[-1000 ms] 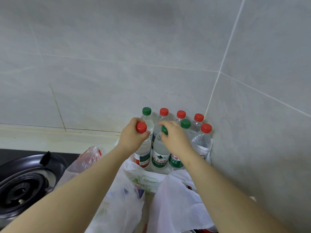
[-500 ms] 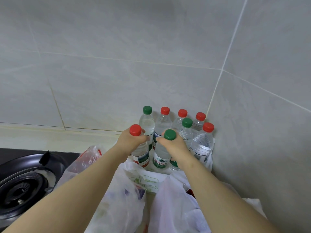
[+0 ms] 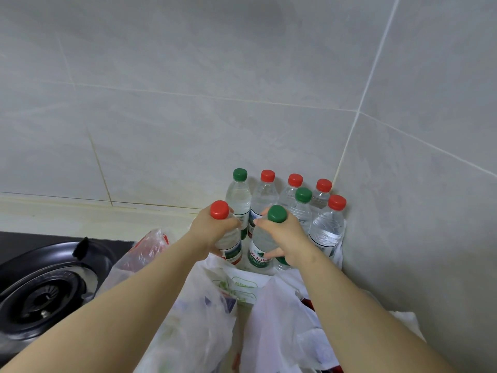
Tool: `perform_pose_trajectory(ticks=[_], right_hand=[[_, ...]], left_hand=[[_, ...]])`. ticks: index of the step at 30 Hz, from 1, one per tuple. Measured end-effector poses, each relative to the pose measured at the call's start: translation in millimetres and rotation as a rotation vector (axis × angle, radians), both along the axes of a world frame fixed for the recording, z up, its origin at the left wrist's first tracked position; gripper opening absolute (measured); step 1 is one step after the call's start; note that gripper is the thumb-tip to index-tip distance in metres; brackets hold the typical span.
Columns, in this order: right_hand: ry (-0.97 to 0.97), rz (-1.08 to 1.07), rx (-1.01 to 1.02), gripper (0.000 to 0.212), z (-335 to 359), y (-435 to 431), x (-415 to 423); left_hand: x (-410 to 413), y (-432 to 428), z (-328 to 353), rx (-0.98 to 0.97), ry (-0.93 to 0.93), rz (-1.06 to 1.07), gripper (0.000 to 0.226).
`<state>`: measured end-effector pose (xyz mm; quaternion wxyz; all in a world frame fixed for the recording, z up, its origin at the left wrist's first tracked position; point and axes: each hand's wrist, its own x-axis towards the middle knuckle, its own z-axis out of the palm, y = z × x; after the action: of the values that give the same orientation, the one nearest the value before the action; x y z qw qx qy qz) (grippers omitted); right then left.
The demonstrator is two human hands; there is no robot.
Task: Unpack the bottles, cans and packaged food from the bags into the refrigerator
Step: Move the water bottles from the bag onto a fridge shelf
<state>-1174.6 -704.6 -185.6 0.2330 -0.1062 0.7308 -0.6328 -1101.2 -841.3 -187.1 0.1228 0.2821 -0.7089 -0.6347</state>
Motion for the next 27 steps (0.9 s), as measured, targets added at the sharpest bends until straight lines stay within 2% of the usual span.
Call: perform_pose_trajectory(ticks=[6, 16, 21, 27], right_hand=[[0.046, -0.055, -0.081, 0.019, 7.0, 1.8, 16.4], [0.285, -0.073, -0.249, 0.018, 72.6, 30.8, 73.3], [0.360, -0.043, -0.317, 0.017, 98.3, 54.3, 127.0], [0.385, 0.048, -0.298, 0.016, 102.6, 77.2, 190.1]], left_hand=[[13.5, 6.5, 2.7, -0.007, 0.093, 0.141, 0.016], [77.8, 30.0, 74.4, -0.108, 0.360, 0.124, 0.023], [136.3, 47.2, 92.7, -0.135, 0.393, 0.097, 0.029], [198.9, 56.7, 87.7, -0.123, 0.331, 0.047, 0.032]])
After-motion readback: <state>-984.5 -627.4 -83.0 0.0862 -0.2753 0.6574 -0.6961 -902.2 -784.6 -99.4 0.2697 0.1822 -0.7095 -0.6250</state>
